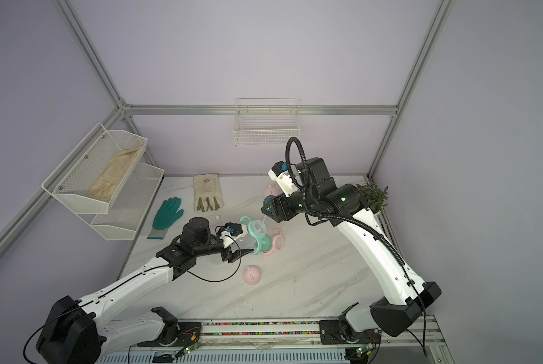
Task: Assemble the baby bottles
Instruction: Close the nipple on the baby bottle.
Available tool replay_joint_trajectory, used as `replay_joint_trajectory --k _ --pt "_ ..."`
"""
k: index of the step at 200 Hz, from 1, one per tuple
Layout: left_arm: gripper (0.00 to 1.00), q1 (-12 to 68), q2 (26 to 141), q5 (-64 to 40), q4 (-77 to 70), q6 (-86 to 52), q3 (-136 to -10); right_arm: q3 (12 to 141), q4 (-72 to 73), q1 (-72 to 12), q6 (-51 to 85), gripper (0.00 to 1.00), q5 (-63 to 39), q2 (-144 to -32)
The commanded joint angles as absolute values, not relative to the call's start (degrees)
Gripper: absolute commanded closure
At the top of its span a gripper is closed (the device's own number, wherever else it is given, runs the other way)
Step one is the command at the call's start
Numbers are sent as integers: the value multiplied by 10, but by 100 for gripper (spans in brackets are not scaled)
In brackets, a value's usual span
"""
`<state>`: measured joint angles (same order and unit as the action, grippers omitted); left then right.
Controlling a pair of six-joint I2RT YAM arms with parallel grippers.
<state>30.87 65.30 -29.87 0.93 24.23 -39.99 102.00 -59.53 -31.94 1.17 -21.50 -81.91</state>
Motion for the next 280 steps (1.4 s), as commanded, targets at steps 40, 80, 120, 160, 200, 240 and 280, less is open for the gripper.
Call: replay_joint_trajectory --k 40,80,120,160,200,240,280 --pt "100 307 628 -308 -38 249 -411 983 -574 -322 10 66 -288 -840" --pt "100 307 651 -302 -16 261 -434 978 -578 -323 11 66 -321 -844" --pt "100 307 658 -307 -21 261 -442 966 -582 -328 9 66 -339 -852" --pt "100 307 658 -305 -18 267 -448 955 -589 -331 8 66 -333 -863" --pt "100 307 661 -311 -18 268 -450 950 -580 -332 11 66 -343 -871" --pt "100 307 660 -309 -20 271 -449 946 -577 -335 15 66 -355 -880" --pt "100 307 663 -310 -17 273 -451 942 -575 -339 16 66 -359 -884"
